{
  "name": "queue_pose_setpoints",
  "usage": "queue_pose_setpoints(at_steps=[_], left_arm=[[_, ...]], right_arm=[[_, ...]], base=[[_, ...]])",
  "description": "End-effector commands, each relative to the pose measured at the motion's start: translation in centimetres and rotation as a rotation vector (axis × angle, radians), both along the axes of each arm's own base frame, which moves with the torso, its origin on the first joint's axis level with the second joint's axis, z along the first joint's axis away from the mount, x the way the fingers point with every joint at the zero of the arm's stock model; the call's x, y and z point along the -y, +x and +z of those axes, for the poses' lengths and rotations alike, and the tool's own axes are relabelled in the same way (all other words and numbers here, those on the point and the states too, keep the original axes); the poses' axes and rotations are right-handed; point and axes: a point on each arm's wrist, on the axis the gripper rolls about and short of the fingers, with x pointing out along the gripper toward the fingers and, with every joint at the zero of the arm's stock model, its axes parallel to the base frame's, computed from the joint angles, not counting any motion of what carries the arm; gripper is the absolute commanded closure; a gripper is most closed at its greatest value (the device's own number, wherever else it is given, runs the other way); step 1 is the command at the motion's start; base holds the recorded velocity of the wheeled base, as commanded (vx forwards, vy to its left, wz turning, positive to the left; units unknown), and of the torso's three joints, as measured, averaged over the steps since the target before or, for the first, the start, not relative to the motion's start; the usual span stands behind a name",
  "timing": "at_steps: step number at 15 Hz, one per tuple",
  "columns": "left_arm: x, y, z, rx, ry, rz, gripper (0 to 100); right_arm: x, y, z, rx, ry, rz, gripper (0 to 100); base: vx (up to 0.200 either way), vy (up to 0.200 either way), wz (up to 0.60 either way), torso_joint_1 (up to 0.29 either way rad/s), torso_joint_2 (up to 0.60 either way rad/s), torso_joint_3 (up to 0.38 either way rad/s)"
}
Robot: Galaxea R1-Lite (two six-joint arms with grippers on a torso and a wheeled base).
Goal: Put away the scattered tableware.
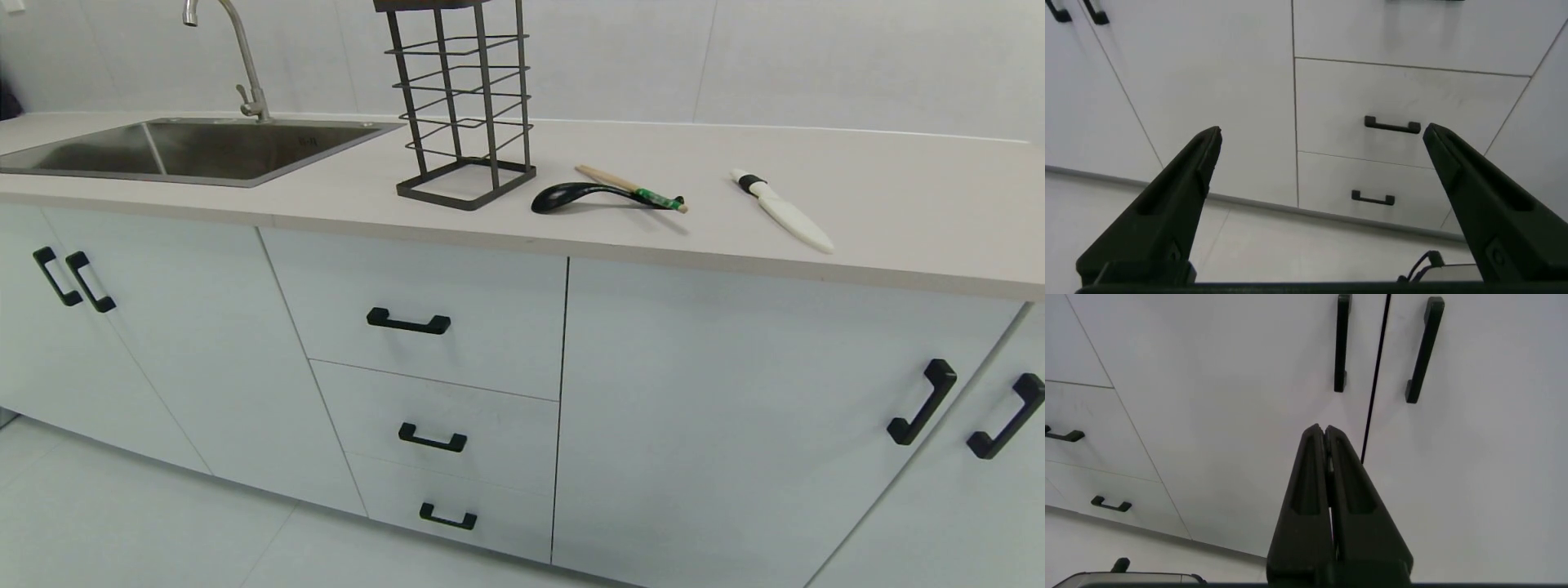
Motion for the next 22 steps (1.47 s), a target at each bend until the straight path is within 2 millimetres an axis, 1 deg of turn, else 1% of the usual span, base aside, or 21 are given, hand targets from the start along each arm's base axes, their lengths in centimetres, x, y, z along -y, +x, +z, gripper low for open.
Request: queue_pose_setpoints(at_steps=[1,2,3,5,7,9,11,12,15,16,19,20,21,22], left_arm=[[0.1,-1.4,5.3,0.232,0.061,-0.059,0],[0.3,-1.6,8.9,0.280,0.146,-0.043,0],[0.5,-1.6,8.9,0.275,0.197,-0.051,0],[0.7,-1.2,7.6,0.221,0.215,-0.147,0],[0.7,-0.6,6.0,0.160,0.212,-0.174,0],[0.7,-0.2,5.1,0.124,0.227,-0.181,0],[0.7,0.0,5.0,0.104,0.229,-0.205,0],[0.8,0.3,4.9,0.089,0.258,-0.242,0],[1.0,2.0,4.4,0.004,0.430,-0.445,0],[1.1,3.1,4.3,-0.035,0.513,-0.542,0],[1.2,4.6,4.3,-0.062,0.633,-0.658,0],[1.4,5.1,4.2,-0.057,0.705,-0.735,0],[1.5,5.6,4.2,-0.064,0.745,-0.771,0],[1.6,5.8,4.1,-0.083,0.760,-0.773,0]], right_arm=[[0.0,0.0,0.0,-0.001,0.001,0.001,100],[0.0,0.0,0.0,-0.001,0.001,-0.001,100],[0.0,0.0,0.0,-0.002,0.001,0.001,100],[0.0,0.0,0.0,-0.001,-0.001,0.001,100],[0.0,0.0,0.0,-0.002,-0.001,0.001,100],[0.0,0.0,0.0,-0.002,0.001,0.001,100],[0.0,0.0,0.0,-0.001,0.001,0.001,100],[0.0,0.0,0.0,-0.001,-0.001,-0.001,100],[0.0,0.0,0.0,-0.001,0.001,-0.001,100],[0.0,0.0,0.0,-0.001,0.001,0.001,100],[0.0,0.0,0.0,-0.002,0.001,0.001,100],[0.0,0.0,0.0,-0.001,-0.001,0.001,100],[0.0,0.0,0.0,-0.002,0.001,0.001,100],[0.0,0.0,0.0,-0.002,0.001,0.001,100]], base=[[0.000,0.000,0.00,0.000,0.00,0.000],[0.000,0.000,0.00,0.000,0.00,0.000],[0.000,0.000,0.00,0.000,0.00,0.000],[0.000,0.000,0.00,0.000,0.00,0.000],[0.000,0.000,0.00,0.000,0.00,0.000],[0.000,0.000,0.00,0.000,0.00,0.000],[0.000,0.000,0.00,0.000,0.00,0.000],[0.000,0.000,0.00,0.000,0.00,0.000],[0.000,0.000,0.00,0.000,0.00,0.000],[0.000,0.000,0.00,0.000,0.00,0.000],[0.000,0.000,0.00,0.000,0.00,0.000],[0.000,0.000,0.00,0.000,0.00,0.000],[0.000,0.000,0.00,0.000,0.00,0.000],[0.000,0.000,0.00,0.000,0.00,0.000]])
